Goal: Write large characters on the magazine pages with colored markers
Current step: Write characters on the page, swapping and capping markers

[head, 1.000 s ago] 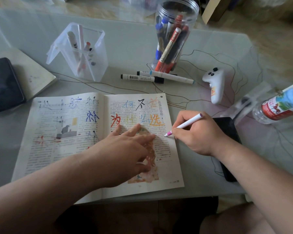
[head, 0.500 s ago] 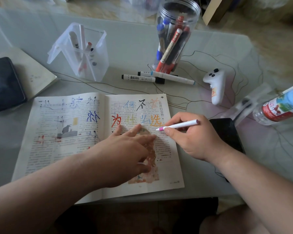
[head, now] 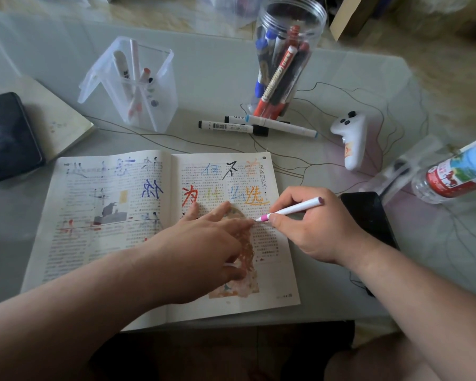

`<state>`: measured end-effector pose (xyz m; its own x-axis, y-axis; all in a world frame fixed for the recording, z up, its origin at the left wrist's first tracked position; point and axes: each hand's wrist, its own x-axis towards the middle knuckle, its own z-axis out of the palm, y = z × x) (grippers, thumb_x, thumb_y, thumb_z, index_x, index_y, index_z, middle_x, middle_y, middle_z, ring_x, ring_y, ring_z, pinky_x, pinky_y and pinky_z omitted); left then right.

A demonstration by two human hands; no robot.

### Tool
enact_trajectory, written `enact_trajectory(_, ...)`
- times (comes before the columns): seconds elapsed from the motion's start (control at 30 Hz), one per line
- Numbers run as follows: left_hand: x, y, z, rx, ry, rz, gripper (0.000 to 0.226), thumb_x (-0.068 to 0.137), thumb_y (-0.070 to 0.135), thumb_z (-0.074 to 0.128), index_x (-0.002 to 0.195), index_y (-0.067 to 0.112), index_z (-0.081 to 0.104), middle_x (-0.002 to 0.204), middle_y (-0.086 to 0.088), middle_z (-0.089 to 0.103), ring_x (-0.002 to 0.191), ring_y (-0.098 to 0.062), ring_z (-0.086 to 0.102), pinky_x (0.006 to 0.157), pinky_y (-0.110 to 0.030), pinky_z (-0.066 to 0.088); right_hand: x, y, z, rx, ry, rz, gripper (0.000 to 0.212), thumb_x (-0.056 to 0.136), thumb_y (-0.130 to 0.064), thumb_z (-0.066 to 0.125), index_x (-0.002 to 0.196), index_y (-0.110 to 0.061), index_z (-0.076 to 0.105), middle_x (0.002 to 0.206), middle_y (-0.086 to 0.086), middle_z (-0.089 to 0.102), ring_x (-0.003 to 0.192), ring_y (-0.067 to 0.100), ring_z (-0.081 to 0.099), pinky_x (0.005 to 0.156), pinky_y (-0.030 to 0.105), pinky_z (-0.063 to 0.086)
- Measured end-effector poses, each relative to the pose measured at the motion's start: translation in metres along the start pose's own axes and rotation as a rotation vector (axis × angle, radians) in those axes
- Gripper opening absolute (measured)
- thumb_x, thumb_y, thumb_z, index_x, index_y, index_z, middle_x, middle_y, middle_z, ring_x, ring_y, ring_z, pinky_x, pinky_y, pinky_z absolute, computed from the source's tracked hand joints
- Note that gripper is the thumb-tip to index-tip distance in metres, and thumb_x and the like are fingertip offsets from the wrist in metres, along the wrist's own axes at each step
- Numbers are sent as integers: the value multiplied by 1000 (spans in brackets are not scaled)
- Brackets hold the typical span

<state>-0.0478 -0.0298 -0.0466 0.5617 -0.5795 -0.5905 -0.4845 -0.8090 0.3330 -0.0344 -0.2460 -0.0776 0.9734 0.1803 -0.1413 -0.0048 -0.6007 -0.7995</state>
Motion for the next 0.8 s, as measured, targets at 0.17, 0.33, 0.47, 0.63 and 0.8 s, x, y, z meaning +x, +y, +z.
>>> enact_trajectory(0.17,0,-1,1,-1,5,4,29,99,56,47,78,36,43,166,23,0,152,-15,-21,123,-59,0,-1,-4,-1,-3,-53,-9,14,80,-22,79,69,-18,72,70,5,70,71,34,63,61,43,48)
enact_trajectory(0.33,0,0,1,4,1,-2,30,99,57,47,78,36,45,166,22,0,152,-15,-20,123,-59,0,-1,-7,-3,-7,-71,13,14,81,-16,79,68,-17,72,70,4,70,72,27,63,63,40,50)
enact_trajectory(0.47,0,0,1,-1,7,2,32,99,56,47,75,36,42,166,23,0,152,-15,-20,123,-58,0,2,-11,-9,-36,-85,86,17,77,-11,79,64,-11,68,60,3,64,56,13,51,50,23,39)
enact_trajectory(0.63,2,-2,3,-3,34,19,31,99,55,49,74,37,42,165,25,2,152,-12,-18,124,-56,1,11,-7,-19,-214,-75,156,21,75,-12,73,60,-13,59,45,-13,52,46,7,43,42,15,31)
enact_trajectory(0.8,5,-9,9,-255,408,8,25,90,56,60,84,32,61,129,21,56,120,-3,48,106,-32,41,5,-11,-24,-111,80,14,16,70,-17,66,58,-11,57,51,3,54,48,10,42,44,20,32)
